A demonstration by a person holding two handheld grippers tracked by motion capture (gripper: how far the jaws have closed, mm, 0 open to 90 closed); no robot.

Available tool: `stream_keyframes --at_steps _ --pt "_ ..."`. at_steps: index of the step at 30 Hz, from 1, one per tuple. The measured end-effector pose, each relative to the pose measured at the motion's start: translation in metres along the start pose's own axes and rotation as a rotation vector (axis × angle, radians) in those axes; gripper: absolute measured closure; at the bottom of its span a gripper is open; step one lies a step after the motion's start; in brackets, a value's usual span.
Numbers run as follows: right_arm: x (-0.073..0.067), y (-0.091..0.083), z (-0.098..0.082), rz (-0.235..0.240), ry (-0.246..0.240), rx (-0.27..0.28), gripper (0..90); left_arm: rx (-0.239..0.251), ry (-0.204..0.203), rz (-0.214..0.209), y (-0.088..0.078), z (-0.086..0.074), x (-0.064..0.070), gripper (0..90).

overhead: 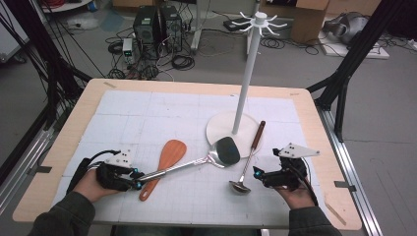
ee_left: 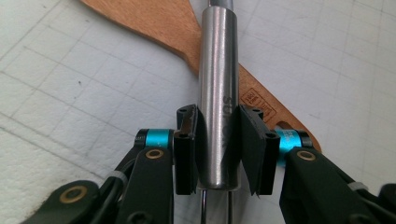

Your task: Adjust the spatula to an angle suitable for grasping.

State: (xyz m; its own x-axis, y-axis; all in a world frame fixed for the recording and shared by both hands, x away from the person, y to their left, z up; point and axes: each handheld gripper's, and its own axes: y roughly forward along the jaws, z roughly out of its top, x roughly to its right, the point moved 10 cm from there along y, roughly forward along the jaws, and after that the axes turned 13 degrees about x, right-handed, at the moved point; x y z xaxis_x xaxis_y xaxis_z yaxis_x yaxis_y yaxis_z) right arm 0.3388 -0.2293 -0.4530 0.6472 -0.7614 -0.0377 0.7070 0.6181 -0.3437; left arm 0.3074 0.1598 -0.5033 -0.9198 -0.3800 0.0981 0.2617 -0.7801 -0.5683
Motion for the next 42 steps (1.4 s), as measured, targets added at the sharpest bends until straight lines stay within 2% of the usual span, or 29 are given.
stream_keyframes --at_steps 9,15,19,24,31,36,40,42 --pt "-0.015 0.009 0.008 0.064 -0.016 -0.01 0.4 -0.013 0.038 -0.001 -0.005 0.009 0.002 69.1" --pt "-0.033 0.017 0.021 0.123 -0.059 -0.023 0.4 0.002 0.027 -0.005 -0.008 0.015 0.003 69.2" --pt "-0.048 0.027 0.033 0.186 -0.067 -0.017 0.5 -0.021 0.065 -0.004 -0.012 0.022 0.002 69.2" --pt "-0.061 0.04 0.043 0.237 -0.073 -0.013 0.5 -0.01 0.076 -0.006 -0.016 0.033 0.002 69.3" --pt "-0.083 0.062 0.052 0.316 -0.115 -0.028 0.5 -0.003 0.078 -0.01 -0.019 0.041 0.003 69.5" --pt "-0.091 0.075 0.058 0.331 -0.13 -0.03 0.5 -0.003 0.091 -0.009 -0.019 0.05 0.004 69.6" --pt "-0.097 0.086 0.063 0.362 -0.134 -0.034 0.5 -0.001 0.098 -0.017 -0.019 0.059 0.004 69.8" --pt "-0.1 0.09 0.063 0.388 -0.143 -0.041 7.8 0.015 0.085 -0.021 -0.019 0.063 0.005 69.9"
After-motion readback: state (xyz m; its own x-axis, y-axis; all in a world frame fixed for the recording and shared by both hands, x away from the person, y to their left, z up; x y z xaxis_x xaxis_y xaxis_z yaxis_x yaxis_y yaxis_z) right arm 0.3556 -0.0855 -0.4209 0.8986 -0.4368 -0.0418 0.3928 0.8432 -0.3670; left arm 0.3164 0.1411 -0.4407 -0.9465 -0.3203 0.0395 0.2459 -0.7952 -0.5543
